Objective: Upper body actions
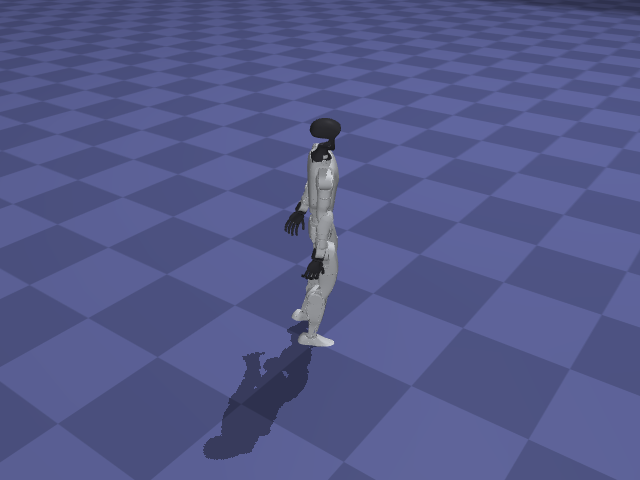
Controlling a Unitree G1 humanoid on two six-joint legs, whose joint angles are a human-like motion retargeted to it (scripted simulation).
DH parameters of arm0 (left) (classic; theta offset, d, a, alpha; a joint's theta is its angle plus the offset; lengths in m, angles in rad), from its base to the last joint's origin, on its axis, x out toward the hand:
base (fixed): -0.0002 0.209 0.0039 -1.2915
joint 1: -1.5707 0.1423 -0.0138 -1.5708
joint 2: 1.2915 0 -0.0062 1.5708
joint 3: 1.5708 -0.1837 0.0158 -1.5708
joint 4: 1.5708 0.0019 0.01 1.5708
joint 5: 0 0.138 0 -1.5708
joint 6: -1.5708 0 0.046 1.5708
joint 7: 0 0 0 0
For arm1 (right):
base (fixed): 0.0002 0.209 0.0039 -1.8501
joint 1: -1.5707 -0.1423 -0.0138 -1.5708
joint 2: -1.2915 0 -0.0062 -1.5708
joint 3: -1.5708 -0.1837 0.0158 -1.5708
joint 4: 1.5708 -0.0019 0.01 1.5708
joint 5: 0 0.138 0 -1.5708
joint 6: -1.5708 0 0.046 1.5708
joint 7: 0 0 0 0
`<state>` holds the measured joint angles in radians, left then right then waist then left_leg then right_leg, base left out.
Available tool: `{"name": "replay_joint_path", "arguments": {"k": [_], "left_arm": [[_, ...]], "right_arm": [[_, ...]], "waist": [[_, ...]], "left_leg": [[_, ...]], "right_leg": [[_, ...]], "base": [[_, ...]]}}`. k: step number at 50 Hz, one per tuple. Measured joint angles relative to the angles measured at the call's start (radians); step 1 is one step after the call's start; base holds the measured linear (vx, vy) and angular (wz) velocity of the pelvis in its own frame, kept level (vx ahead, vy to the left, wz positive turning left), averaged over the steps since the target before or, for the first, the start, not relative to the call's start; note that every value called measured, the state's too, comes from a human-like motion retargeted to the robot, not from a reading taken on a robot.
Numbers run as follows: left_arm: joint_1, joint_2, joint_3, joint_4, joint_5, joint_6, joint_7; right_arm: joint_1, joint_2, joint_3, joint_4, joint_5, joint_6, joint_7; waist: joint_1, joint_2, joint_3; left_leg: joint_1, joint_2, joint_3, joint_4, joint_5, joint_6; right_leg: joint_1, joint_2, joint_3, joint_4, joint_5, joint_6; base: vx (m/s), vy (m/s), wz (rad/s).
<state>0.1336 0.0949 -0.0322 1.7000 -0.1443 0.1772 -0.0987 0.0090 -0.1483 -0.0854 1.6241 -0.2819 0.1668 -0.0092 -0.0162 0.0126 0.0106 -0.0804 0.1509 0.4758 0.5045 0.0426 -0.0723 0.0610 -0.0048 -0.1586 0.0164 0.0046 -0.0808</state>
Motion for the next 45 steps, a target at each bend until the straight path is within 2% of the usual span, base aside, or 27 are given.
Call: {"name": "replay_joint_path", "arguments": {"k": [2, 3, 5, 7, 8, 10, 12, 15, 18, 20, 22, 25, 28, 32, 35, 37, 40, 42, 45], "left_arm": [[0.095, 0.011, -0.023, 0.0, 0.087, 0.036, -0.077], [0.137, 0.018, -0.044, 0.0, 0.123, 0.053, -0.106], [0.216, 0.019, -0.069, 0.0, 0.182, 0.081, -0.145], [0.273, 0.013, -0.051, 0.0, 0.252, 0.111, -0.178], [0.302, 0.01, -0.044, 0.0, 0.282, 0.123, -0.199], [0.357, 0.009, -0.028, 0.0, 0.335, 0.129, -0.242], [0.399, 0.008, -0.014, 0.0, 0.383, 0.117, -0.28], [0.427, 0.003, -0.017, 0.0, 0.452, 0.097, -0.32], [0.416, -0.009, -0.046, 0.0, 0.509, 0.073, -0.351], [0.39, -0.013, -0.077, 0.0, 0.551, 0.046, -0.387], [0.356, -0.015, -0.098, 0.0, 0.55, 0.021, -0.364], [0.293, -0.019, -0.064, 0.0, 0.426, -0.007, -0.254], [0.237, -0.031, 0.023, -0.004, 0.195, -0.04, -0.149], [0.18, -0.04, 0.124, -0.009, 0.016, -0.052, -0.127], [0.153, -0.045, 0.211, -0.016, 0.023, 0.008, -0.142], [0.14, -0.041, 0.249, -0.02, 0.014, 0.044, -0.135], [0.13, -0.031, 0.288, -0.027, -0.01, 0.061, -0.082], [0.122, -0.02, 0.305, -0.044, -0.021, 0.059, -0.045], [0.097, 0.0, 0.31, -0.076, -0.026, 0.048, -0.014]], "right_arm": [[-0.104, 0.044, 0.027, -0.075, -0.009, 0.003, 0.065], [-0.163, 0.066, 0.041, -0.115, -0.001, -0.006, 0.104], [-0.296, 0.099, 0.057, -0.184, 0.026, -0.023, 0.182], [-0.428, 0.129, 0.019, -0.256, 0.043, -0.028, 0.204], [-0.487, 0.142, -0.004, -0.29, 0.057, -0.037, 0.202], [-0.599, 0.153, -0.033, -0.347, 0.103, -0.06, 0.208], [-0.696, 0.149, -0.045, -0.402, 0.148, -0.075, 0.224], [-0.827, 0.137, -0.062, -0.475, 0.159, -0.103, 0.25], [-0.924, 0.132, -0.047, -0.494, 0.104, -0.153, 0.23], [-0.958, 0.134, -0.02, -0.485, 0.087, -0.167, 0.171], [-0.959, 0.141, -0.007, -0.468, 0.088, -0.197, 0.132], [-0.93, 0.154, -0.007, -0.453, 0.083, -0.236, 0.137], [-0.866, 0.154, -0.026, -0.441, 0.033, -0.247, 0.164], [-0.752, 0.149, -0.04, -0.402, -0.04, -0.238, 0.163], [-0.651, 0.155, -0.037, -0.342, -0.084, -0.227, 0.161], [-0.593, 0.162, -0.032, -0.275, -0.099, -0.21, 0.152], [-0.495, 0.175, -0.033, -0.181, -0.093, -0.175, 0.149], [-0.422, 0.183, -0.032, -0.138, -0.088, -0.164, 0.146], [-0.33, 0.175, -0.03, -0.081, -0.092, -0.155, 0.123]], "waist": [[0.022, -0.01, 0.026], [0.046, -0.009, 0.052], [0.085, 0.007, 0.098], [0.181, 0.058, 0.121], [0.239, 0.065, 0.135], [0.352, 0.049, 0.173], [0.455, 0.004, 0.208], [0.594, -0.039, 0.267], [0.644, -0.078, 0.314], [0.639, -0.098, 0.308], [0.621, -0.105, 0.273], [0.582, -0.108, 0.195], [0.528, -0.098, 0.121], [0.45, -0.082, 0.053], [0.376, -0.072, 0.029], [0.317, -0.077, 0.012], [0.253, -0.08, -0.029], [0.208, -0.057, -0.057], [0.14, -0.01, -0.09]], "left_leg": [[-0.134, 0.099, -0.047, 0.304, 0.132, 0.043], [-0.208, 0.156, -0.053, 0.451, 0.173, 0.108], [-0.369, 0.272, -0.105, 0.731, 0.101, 0.141], [-0.579, 0.483, -0.16, 0.987, 0.017, 0.166], [-0.664, 0.538, -0.179, 1.074, -0.017, 0.183], [-0.811, 0.569, -0.199, 1.193, -0.063, 0.194], [-0.914, 0.56, -0.145, 1.234, -0.097, 0.197], [-1.004, 0.606, -0.025, 1.246, -0.17, 0.216], [-1.037, 0.615, 0.063, 1.236, -0.204, 0.214], [-1.054, 0.613, 0.095, 1.237, -0.222, 0.204], [-1.041, 0.613, 0.103, 1.252, -0.23, 0.186], [-1.011, 0.602, 0.056, 1.282, -0.199, 0.153], [-0.948, 0.572, -0.04, 1.294, -0.165, 0.122], [-0.71, 0.466, -0.055, 1.135, -0.138, 0.079], [-0.469, 0.355, -0.007, 0.896, -0.123, 0.097], [-0.315, 0.238, 0.021, 0.67, -0.093, 0.095], [-0.108, 0.038, 0.011, 0.247, -0.033, 0.049], [0.005, -0.064, -0.046, -0.048, 0.001, 0.021], [0.136, -0.107, -0.024, -0.361, -0.116, -0.001]], "right_leg": [[0.024, -0.01, 0.003, 0.009, -0.008, -0.011], [0.044, -0.003, 0.009, 0.013, -0.011, -0.019], [0.079, 0.028, 0.009, 0.013, -0.007, -0.038], [0.096, 0.112, 0.041, 0.008, 0.0, -0.079], [0.102, 0.126, 0.068, 0.016, 0.002, -0.092], [0.12, 0.115, 0.129, 0.036, 0.006, -0.106], [0.124, 0.071, 0.189, 0.06, 0.004, -0.112], [0.132, 0.019, 0.278, 0.091, -0.003, -0.119], [0.148, -0.032, 0.316, 0.119, -0.022, -0.125], [0.142, -0.049, 0.313, 0.135, -0.037, -0.127], [0.135, -0.044, 0.296, 0.138, -0.047, -0.132], [0.112, -0.01, 0.257, 0.119, -0.05, -0.139], [0.086, 0.026, 0.195, 0.086, -0.046, -0.137], [0.058, 0.037, 0.118, 0.058, -0.041, -0.113], [0.063, 0.026, 0.063, 0.044, -0.045, -0.093], [0.063, 0.004, 0.034, 0.04, -0.053, -0.076], [0.06, -0.01, 0.005, 0.034, -0.064, -0.053], [0.063, 0.018, -0.027, 0.027, -0.073, -0.045], [0.059, 0.08, -0.09, 0.019, -0.089, -0.04]], "base": [[0.06, -0.28, -0.37], [0.03, -0.26, -0.41], [-0.02, -0.23, -0.47], [-0.04, -0.21, -1.06], [-0.01, -0.15, -1.53], [0.04, -0.12, -1.73], [0.05, -0.13, -1.7], [0.02, -0.1, -1.56], [0.09, -0.03, -0.79], [0.14, 0.09, 0.06], [0.19, 0.09, 0.47], [0.1, -0.01, 0.85], [-0.01, -0.01, 1.2], [-0.01, 0.11, 1.15], [0.02, 0.16, 1.01], [0.0, 0.2, 0.84], [0.05, 0.23, 0.65], [0.07, 0.23, 0.82], [-0.03, 0.22, 1.1]]}}
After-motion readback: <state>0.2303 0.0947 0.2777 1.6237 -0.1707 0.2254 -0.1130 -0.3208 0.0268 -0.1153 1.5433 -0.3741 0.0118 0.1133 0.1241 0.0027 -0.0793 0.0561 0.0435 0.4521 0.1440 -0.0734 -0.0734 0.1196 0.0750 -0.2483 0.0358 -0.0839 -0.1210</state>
